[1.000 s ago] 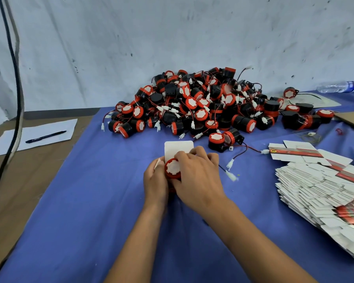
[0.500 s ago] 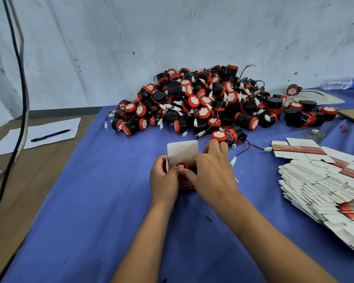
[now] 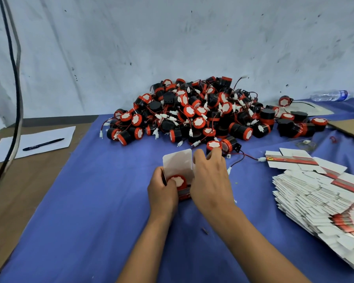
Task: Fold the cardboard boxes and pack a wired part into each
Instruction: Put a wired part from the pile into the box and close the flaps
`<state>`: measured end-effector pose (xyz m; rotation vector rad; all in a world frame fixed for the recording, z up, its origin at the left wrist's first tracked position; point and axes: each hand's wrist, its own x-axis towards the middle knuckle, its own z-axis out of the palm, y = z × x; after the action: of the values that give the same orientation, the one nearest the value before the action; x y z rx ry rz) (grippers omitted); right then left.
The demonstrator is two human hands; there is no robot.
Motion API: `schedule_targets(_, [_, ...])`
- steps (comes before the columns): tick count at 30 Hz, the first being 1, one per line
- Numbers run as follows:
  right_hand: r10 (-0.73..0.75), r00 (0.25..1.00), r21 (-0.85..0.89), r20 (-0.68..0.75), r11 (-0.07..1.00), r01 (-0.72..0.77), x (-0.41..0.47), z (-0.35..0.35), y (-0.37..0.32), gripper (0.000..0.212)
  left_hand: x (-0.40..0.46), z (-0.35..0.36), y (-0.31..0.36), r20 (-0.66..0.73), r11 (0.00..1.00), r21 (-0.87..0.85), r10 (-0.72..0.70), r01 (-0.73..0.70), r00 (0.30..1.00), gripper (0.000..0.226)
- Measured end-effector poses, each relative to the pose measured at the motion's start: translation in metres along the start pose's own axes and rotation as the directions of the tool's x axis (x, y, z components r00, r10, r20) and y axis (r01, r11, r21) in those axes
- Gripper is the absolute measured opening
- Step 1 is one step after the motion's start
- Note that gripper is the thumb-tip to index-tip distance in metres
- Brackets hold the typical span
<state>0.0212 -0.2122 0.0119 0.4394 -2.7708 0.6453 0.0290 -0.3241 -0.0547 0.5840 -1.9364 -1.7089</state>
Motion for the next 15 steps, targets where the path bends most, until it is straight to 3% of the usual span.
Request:
schedule_targets(6, [0.022,0.954,-0.068,0.300,0.998,-0.002,0.008,-0.024,0.014,0.023,0.001,0.002,-0.001,-0.028,0.996,0.060,0.063,-0.061,0.998,0.020])
schedule_targets(8, [0.008,0.962,0.021,0.273,1.000,-0.014,0.008,-0.026,0.008,0.017,0.002,0.002,-0.001,-0.031,0.997,0.052,0.066,-0.064,0.997,0.020])
schedule_targets(12, [-0.017,0.997,0.135,0.071,0.991,0.007,0.009,-0.016,-0.004,0.025,0.003,0.002,-0.002,0.015,0.997,0.053,0.051,-0.052,0.999,0.013])
schedule_targets(15, [-0.068,0.988,0.047,0.138,0.997,0.062,0.009,0.004,-0.013,0.017,0.002,0.001,-0.002,0.060,0.999,0.026,0.039,-0.041,0.997,0.008])
